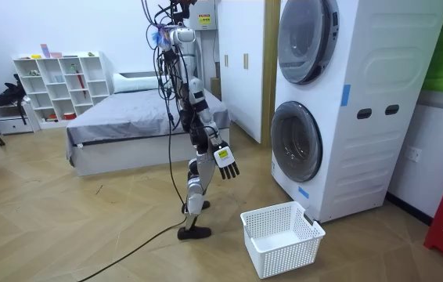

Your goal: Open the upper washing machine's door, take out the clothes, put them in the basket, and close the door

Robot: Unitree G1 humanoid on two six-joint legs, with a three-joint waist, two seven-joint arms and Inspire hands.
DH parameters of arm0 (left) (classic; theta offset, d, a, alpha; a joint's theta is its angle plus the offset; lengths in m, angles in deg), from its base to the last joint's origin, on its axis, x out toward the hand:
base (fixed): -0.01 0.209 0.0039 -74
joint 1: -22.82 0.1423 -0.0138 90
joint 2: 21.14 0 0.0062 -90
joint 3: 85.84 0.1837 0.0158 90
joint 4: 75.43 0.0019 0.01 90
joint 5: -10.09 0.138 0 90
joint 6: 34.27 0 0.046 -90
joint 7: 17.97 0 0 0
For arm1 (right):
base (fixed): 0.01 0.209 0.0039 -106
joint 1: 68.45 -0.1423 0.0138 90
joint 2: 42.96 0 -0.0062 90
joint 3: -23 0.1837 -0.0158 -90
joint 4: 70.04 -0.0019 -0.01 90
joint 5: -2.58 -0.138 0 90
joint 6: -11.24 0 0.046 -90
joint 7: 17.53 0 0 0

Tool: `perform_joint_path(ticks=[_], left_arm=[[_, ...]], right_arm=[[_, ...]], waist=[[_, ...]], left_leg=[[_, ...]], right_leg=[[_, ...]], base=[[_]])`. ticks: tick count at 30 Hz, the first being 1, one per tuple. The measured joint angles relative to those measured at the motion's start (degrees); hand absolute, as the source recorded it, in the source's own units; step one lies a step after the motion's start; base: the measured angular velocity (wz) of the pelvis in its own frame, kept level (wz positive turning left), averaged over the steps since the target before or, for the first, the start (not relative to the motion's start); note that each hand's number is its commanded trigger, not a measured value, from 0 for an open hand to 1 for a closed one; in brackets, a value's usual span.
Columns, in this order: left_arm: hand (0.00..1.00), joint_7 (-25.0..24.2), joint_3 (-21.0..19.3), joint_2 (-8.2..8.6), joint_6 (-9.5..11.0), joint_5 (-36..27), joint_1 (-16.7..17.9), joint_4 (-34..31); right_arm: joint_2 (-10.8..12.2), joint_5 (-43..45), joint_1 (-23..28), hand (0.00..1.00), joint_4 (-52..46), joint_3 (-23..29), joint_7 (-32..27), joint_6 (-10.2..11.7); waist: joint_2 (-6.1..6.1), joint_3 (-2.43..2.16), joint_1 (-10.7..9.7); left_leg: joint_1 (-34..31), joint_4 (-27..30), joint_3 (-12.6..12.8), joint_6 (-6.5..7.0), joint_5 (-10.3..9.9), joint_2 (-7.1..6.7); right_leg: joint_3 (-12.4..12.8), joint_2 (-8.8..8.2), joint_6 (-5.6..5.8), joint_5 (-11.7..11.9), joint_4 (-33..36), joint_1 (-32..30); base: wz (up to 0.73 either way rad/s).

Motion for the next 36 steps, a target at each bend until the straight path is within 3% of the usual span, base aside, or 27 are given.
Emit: perform_joint_path(ticks=[7, 18, 22, 25, 29, 31, 32, 34, 36], left_arm=[[0.00, 0.01, -0.20, -0.06, -0.12, 0.16, -0.03, -0.12], [0.00, -0.31, -0.71, -0.14, -0.27, 0.11, -0.12, -0.29], [0.00, -0.69, -2.30, -0.15, -0.28, 0.19, -0.27, -0.98], [0.00, -1.02, -4.53, -0.39, -0.07, 0.19, -0.60, -1.12], [0.00, -1.12, -4.52, -2.25, -0.02, 0.18, -1.10, -1.12], [0.00, -1.17, -4.60, -2.81, -0.55, 0.20, -0.96, -2.11], [0.00, -1.17, -4.76, -2.92, -1.20, 0.22, -0.75, -2.78], [0.00, -1.18, -4.73, -3.05, -2.32, 0.78, -0.89, -2.81], [0.00, -1.41, -4.60, -3.04, -3.63, 2.01, -1.28, -3.12]], right_arm=[[-0.06, -0.17, 0.11, 0.00, -0.01, 0.05, 0.52, 0.01], [0.00, -1.47, 0.37, 0.00, 0.12, 0.07, 1.12, -0.04], [-0.60, -1.35, -0.08, 0.00, -3.43, 2.87, 1.01, -1.74], [-1.80, -1.89, -2.27, 0.00, -9.19, 8.84, -0.30, -2.63], [-4.57, -2.11, -10.47, 0.00, -15.44, 12.67, -2.10, -2.36], [-5.65, -2.21, -12.00, 0.00, -20.46, 13.72, -2.70, -2.50], [-5.96, -2.61, -12.58, 0.00, -24.57, 14.51, -3.15, -2.47], [-6.35, -2.94, -15.56, 0.00, -26.74, 14.67, -3.66, -2.50], [-6.82, -4.09, -19.92, 0.00, -26.97, 14.74, -4.86, -2.62]], waist=[[0.33, 0.04, 0.16], [-0.05, -0.29, 0.13], [-0.22, -0.45, 0.27], [-0.58, -0.33, 0.23], [-1.38, -0.32, 0.18], [-2.07, -0.39, 0.54], [-1.98, -0.65, 1.42], [-2.68, -0.29, 1.60], [-3.53, -0.70, 1.77]], left_leg=[[-0.65, 0.92, -0.03, 0.10, -0.25, -0.09], [-0.45, 0.96, -0.56, 0.13, -0.23, -0.39], [-0.36, 0.93, -0.72, 0.13, -0.23, -0.39], [-0.29, 1.04, -0.67, 0.16, -0.23, -0.47], [-0.41, 0.96, -0.66, 0.28, -0.12, -0.52], [-0.38, 0.98, -0.67, 0.37, -0.04, -0.63], [-0.40, 0.86, -0.56, 0.41, 0.11, -0.71], [-0.50, 0.83, -0.62, 0.44, 0.14, -0.72], [-1.02, 0.89, -0.67, 0.45, 0.13, -0.75]], right_leg=[[0.34, 0.02, -0.01, -0.03, -0.30, -0.04], [0.09, -0.07, -0.01, -0.02, -0.94, 0.72], [0.04, -0.09, -0.02, -0.02, -0.81, 0.45], [-0.15, -0.19, -0.01, -0.02, -0.65, 0.76], [-0.10, -0.22, 0.01, -0.03, -0.66, 0.63], [-0.10, -0.29, 0.11, -0.08, -0.78, 0.45], [0.10, -0.37, 0.12, -0.09, -0.55, 0.03], [-0.01, -0.44, 0.12, -0.09, 0.09, -0.25], [-0.21, -0.47, 0.24, 0.00, 0.14, -0.35]], base=[[0.00], [0.03], [0.01], [0.00], [0.00], [0.03], [-0.05], [0.00], [0.07]])
